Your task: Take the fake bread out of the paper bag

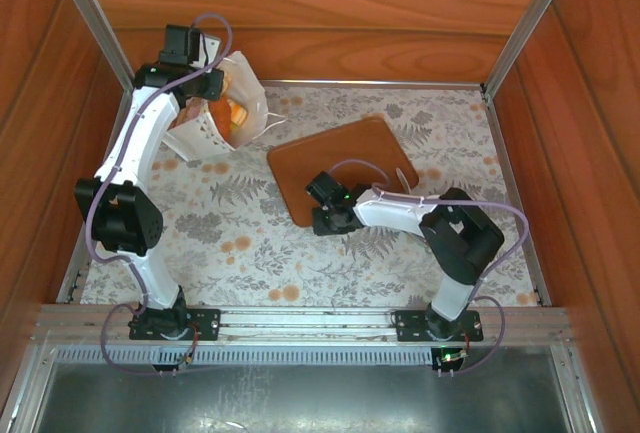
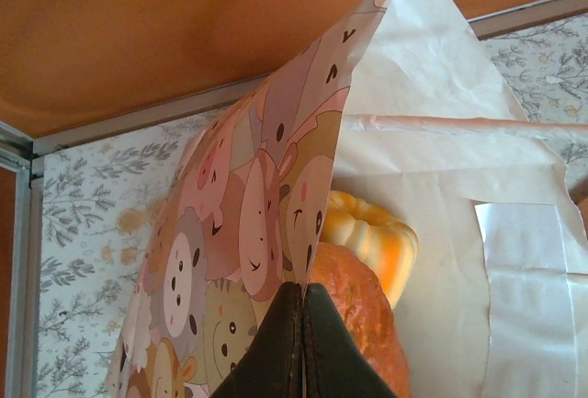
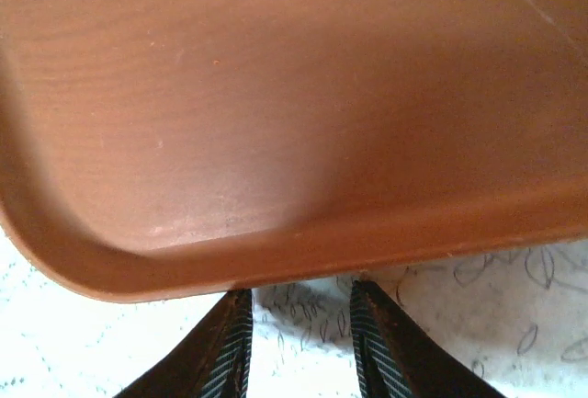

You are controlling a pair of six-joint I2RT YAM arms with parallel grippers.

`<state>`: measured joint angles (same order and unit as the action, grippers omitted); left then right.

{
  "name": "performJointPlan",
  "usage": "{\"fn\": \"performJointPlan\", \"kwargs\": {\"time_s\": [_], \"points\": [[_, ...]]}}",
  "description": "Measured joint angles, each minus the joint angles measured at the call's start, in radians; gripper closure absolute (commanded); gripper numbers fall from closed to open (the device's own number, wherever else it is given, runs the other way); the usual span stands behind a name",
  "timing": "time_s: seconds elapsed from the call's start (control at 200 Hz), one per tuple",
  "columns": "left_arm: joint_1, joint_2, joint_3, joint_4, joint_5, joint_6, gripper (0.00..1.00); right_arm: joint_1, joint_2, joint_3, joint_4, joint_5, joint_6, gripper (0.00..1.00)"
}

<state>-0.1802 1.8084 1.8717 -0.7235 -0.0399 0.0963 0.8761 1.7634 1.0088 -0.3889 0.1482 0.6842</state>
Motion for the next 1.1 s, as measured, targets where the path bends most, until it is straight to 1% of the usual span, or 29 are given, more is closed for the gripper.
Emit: {"fn": "performJointPlan", "kwargs": {"time_s": [0.32, 0.56, 0.69, 0.78, 0.83, 0.865, 0.995, 1.099], "points": [[-0.009, -0.038, -0.066, 0.027, 0.042, -0.004, 1.00, -0.062, 0.115, 0.139, 0.040, 0.005, -0.016, 0.64], [-0.021, -0.103, -0.169, 0.058, 0.061, -0.007, 1.00, -0.086, 0.113, 0.162, 0.045, -0.023, -0.042, 0.62], [-0.026, -0.130, -0.208, 0.071, 0.066, -0.018, 1.00, -0.086, 0.058, 0.145, 0.041, -0.066, -0.068, 0.54], [-0.026, -0.150, -0.233, 0.083, 0.069, -0.025, 1.00, -0.086, -0.034, 0.112, 0.021, -0.092, -0.084, 0.48], [-0.026, -0.161, -0.246, 0.088, 0.071, -0.027, 1.00, -0.086, -0.104, 0.089, 0.000, -0.097, -0.092, 0.42], [-0.026, -0.169, -0.257, 0.091, 0.072, -0.029, 1.00, -0.086, -0.154, 0.074, -0.017, -0.094, -0.098, 0.39], [-0.028, -0.192, -0.285, 0.103, 0.074, -0.040, 1.00, -0.094, -0.328, 0.019, -0.101, -0.044, -0.110, 0.22], [-0.032, -0.205, -0.300, 0.105, 0.077, -0.042, 1.00, -0.148, -0.459, -0.061, -0.171, 0.002, -0.112, 0.10]]}}
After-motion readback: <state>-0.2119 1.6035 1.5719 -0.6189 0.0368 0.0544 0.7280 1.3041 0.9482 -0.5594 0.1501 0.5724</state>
